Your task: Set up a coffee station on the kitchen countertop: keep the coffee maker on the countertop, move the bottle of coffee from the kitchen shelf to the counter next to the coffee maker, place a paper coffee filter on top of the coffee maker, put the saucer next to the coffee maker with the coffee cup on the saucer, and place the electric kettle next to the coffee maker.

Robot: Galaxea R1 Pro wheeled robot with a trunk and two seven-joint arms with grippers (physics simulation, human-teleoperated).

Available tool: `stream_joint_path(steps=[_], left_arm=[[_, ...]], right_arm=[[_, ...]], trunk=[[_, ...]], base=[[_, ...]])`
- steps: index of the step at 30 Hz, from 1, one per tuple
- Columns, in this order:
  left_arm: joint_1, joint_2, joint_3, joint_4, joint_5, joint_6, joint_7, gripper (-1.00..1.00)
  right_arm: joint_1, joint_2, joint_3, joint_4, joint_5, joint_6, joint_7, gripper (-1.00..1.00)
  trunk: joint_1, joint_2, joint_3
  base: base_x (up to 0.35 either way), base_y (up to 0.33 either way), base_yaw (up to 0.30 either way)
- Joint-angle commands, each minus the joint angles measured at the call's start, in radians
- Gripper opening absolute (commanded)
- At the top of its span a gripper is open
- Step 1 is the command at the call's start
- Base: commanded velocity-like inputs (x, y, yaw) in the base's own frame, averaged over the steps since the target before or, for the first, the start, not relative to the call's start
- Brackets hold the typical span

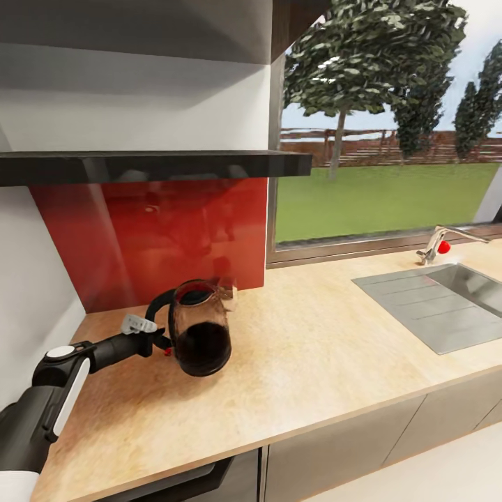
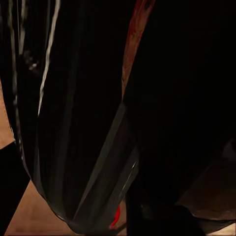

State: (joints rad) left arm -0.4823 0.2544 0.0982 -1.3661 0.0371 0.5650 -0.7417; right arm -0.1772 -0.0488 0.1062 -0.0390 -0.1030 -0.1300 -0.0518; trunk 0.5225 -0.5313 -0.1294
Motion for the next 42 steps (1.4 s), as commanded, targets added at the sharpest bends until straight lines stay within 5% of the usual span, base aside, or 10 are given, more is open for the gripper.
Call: stream_joint_path(steps=[1,26,42], left_arm=[[0.000,0.000,0.001,-0.001,0.009,0.009,-0.004,-1.00],[0.007,0.000,0.000,-0.005,0.010,0.010,-0.004,-1.00],[0.007,-0.001,0.002,-0.005,0.010,0.010,-0.002,-1.00]], right_arm=[[-0.001,0.000,0.009,0.001,-0.011,-0.003,-0.002,1.00],[-0.001,0.003,0.008,0.001,-0.014,-0.003,-0.002,1.00],[-0.001,0.003,0.009,0.002,-0.014,-0.003,-0.002,1.00]], trunk=[[0.000,-0.002,-0.002],[0.000,-0.002,0.016],[0.000,-0.002,0.031]], base=[[0.033,-0.011,0.000],[0.027,-0.257,-0.140],[0.205,-0.215,-0.204]])
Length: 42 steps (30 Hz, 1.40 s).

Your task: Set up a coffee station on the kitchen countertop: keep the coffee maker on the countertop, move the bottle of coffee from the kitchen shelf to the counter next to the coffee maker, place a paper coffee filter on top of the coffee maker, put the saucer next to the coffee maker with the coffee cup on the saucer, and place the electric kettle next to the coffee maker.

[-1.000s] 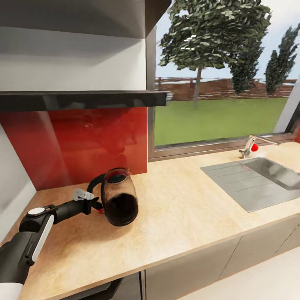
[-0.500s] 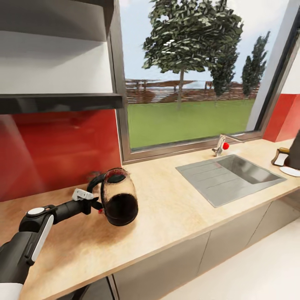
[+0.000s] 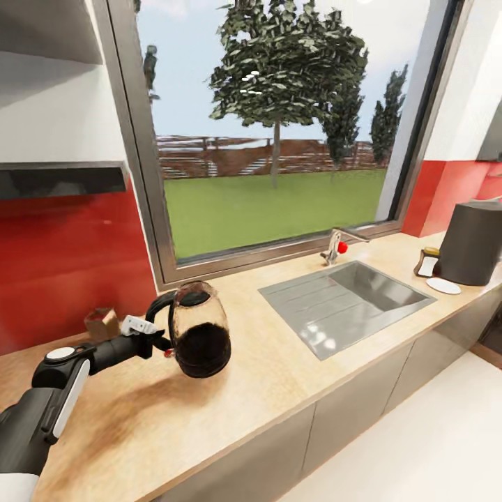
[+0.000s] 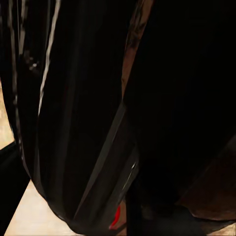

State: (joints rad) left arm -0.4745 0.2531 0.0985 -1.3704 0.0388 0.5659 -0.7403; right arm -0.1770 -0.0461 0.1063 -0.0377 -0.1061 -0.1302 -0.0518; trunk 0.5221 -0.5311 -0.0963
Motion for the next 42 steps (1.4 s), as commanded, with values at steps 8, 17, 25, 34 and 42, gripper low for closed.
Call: stream_joint_path(steps=[8,17,25,34,42], left_arm=[[-0.001,0.000,0.002,-0.001,0.009,0.009,-0.004,-1.00],[-0.001,0.000,0.001,-0.001,0.007,0.009,-0.004,-1.00],[-0.018,0.005,-0.004,-0.002,0.003,0.013,-0.009,-1.00],[-0.030,0.001,0.043,-0.047,-0.001,0.043,-0.008,-1.00],[-0.018,-0.001,0.033,-0.093,-0.005,0.145,-0.003,-1.00]], right_arm=[[-0.001,0.000,0.009,0.001,-0.010,-0.003,-0.002,1.00],[-0.001,0.003,0.011,0.000,-0.009,-0.003,-0.002,1.00],[-0.002,0.053,0.015,-0.002,-0.006,0.002,0.002,1.00],[-0.002,0.057,0.013,-0.001,-0.009,-0.001,0.000,1.00],[-0.002,0.055,0.012,0.001,-0.007,-0.011,-0.002,1.00]], trunk=[[0.001,-0.002,0.006],[0.001,-0.002,0.010],[0.001,-0.002,0.010],[0.001,-0.002,0.010],[0.001,-0.002,0.010]], base=[[0.136,-0.247,-0.217],[0.169,-0.249,-0.112],[0.072,-0.090,-0.002],[0.000,0.000,0.000],[0.082,-0.111,0.000]])
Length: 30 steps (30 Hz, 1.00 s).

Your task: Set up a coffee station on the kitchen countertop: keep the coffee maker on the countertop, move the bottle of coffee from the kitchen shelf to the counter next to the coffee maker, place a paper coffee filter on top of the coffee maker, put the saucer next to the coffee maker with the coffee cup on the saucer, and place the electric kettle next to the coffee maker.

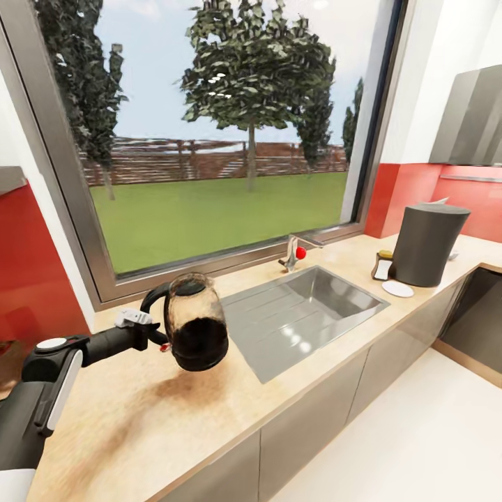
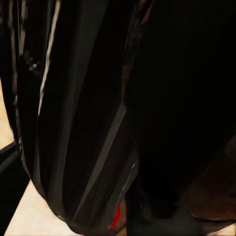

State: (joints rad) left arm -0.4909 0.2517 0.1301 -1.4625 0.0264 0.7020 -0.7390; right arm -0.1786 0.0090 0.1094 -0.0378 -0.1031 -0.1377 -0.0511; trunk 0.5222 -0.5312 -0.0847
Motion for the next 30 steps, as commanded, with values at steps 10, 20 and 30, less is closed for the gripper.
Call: stream_joint_path(steps=[10,20,30], left_arm=[[-0.001,0.000,0.003,-0.001,-0.015,0.010,-0.003,-1.00],[-0.003,0.001,0.006,-0.002,-0.017,0.010,-0.003,-1.00],[-0.008,0.000,0.008,-0.004,-0.017,0.011,-0.003,-1.00]], right_arm=[[-0.001,0.000,0.009,0.001,-0.010,-0.004,-0.003,1.00],[-0.001,0.000,0.009,0.001,-0.010,-0.003,-0.003,1.00],[-0.001,0.000,0.010,0.002,-0.010,-0.003,-0.003,1.00]], trunk=[[0.001,-0.002,-0.002],[0.001,-0.002,-0.002],[0.001,-0.002,-0.002]], base=[[0.149,-0.248,0.000],[0.170,-0.238,0.000],[0.010,-0.271,0.000]])
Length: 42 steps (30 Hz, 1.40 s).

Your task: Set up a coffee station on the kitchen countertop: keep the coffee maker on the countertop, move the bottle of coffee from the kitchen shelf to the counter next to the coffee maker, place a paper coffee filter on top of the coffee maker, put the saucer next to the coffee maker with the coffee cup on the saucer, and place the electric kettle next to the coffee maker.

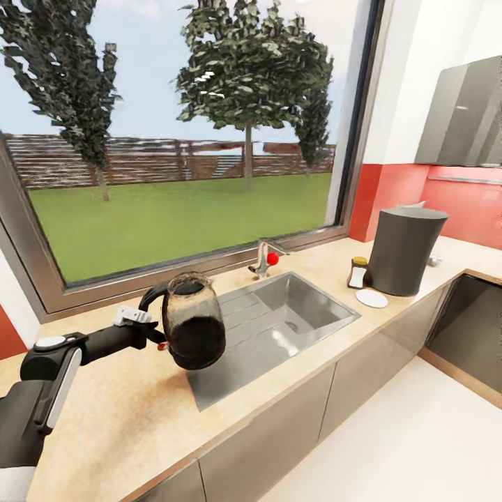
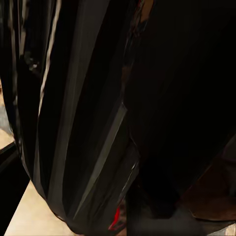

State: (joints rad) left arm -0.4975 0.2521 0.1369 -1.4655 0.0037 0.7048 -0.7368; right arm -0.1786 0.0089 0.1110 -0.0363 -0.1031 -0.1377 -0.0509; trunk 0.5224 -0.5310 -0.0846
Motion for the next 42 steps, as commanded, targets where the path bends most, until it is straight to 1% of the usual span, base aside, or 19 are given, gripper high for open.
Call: stream_joint_path(steps=[1,3,4,5,6,7,8,9,10,11,12,14,17,21,42], left_arm=[[-0.003,0.000,0.001,-0.001,0.005,0.010,-0.005,-1.00],[-0.005,0.000,0.001,-0.001,0.004,0.011,-0.001,-1.00],[-0.006,0.000,0.002,-0.001,0.003,0.013,0.016,-1.00],[-0.008,-0.001,0.002,-0.001,0.000,0.014,0.052,-1.00],[-0.008,-0.015,0.000,-0.001,0.001,0.016,0.193,-1.00],[-0.008,-0.033,0.000,-0.001,0.000,0.016,0.247,-1.00],[-0.008,-0.046,-0.001,-0.001,0.000,0.015,0.279,-1.00],[-0.008,-0.065,-0.001,-0.001,0.000,0.014,0.328,-1.00],[-0.008,-0.095,-0.002,-0.001,0.000,0.011,0.433,-1.00],[-0.006,-0.139,-0.012,-0.008,0.000,0.005,0.512,-1.00],[-0.002,-0.161,-0.058,-0.016,-0.002,0.003,0.543,-1.00],[-0.005,-0.165,-0.084,-0.020,-0.001,0.004,0.581,-1.00],[-0.006,-0.167,-0.095,-0.022,-0.001,0.004,0.610,-1.00],[-0.009,-0.169,-0.098,-0.022,-0.001,0.005,0.621,-1.00],[-0.007,-0.169,-0.097,-0.028,-0.001,0.005,0.623,-1.00]], right_arm=[[-0.001,0.000,0.009,0.001,-0.010,-0.003,-0.003,1.00],[-0.001,0.000,0.009,0.001,-0.010,-0.003,-0.003,1.00],[-0.001,0.000,0.009,0.001,-0.010,-0.003,-0.003,1.00],[-0.001,0.000,0.009,0.001,-0.010,-0.003,-0.003,1.00],[-0.001,0.000,0.009,0.001,-0.010,-0.003,-0.003,1.00],[-0.001,0.000,0.009,0.001,-0.010,-0.003,-0.003,1.00],[-0.001,0.000,0.009,0.001,-0.010,-0.003,-0.003,1.00],[-0.001,0.000,0.009,0.002,-0.010,-0.003,-0.003,1.00],[-0.001,0.000,0.009,0.001,-0.010,-0.003,-0.003,1.00],[-0.001,0.000,0.009,0.001,-0.010,-0.003,-0.003,1.00],[-0.001,0.000,0.010,0.000,-0.009,-0.004,-0.004,1.00],[-0.001,-0.006,0.010,-0.001,-0.010,-0.005,-0.004,1.00],[-0.001,-0.010,0.011,-0.002,-0.010,-0.005,-0.004,1.00],[-0.001,-0.012,0.012,-0.002,-0.010,-0.005,-0.004,1.00],[-0.001,-0.012,0.010,-0.002,-0.010,-0.005,-0.004,1.00]], trunk=[[0.000,-0.002,-0.002],[0.000,-0.002,-0.002],[0.000,-0.002,-0.002],[0.000,-0.002,-0.002],[0.000,-0.002,-0.002],[0.000,-0.002,-0.002],[0.000,-0.002,-0.002],[0.000,-0.002,-0.002],[0.000,-0.002,-0.002],[0.000,-0.002,-0.002],[0.000,-0.002,-0.002],[0.000,-0.002,-0.002],[0.000,-0.002,-0.002],[0.000,-0.002,-0.002],[0.000,-0.002,-0.002]], base=[[0.000,-0.273,0.000],[0.000,-0.273,0.000],[0.000,-0.273,0.000],[0.000,-0.273,0.000],[0.000,-0.273,0.000],[0.000,-0.273,0.000],[0.000,-0.273,0.000],[0.000,-0.273,0.000],[0.000,-0.273,0.000],[0.000,-0.273,0.000],[0.067,-0.273,0.000],[0.088,-0.273,0.000],[0.131,-0.267,0.000],[0.175,-0.244,0.000],[0.212,-0.201,0.000]])
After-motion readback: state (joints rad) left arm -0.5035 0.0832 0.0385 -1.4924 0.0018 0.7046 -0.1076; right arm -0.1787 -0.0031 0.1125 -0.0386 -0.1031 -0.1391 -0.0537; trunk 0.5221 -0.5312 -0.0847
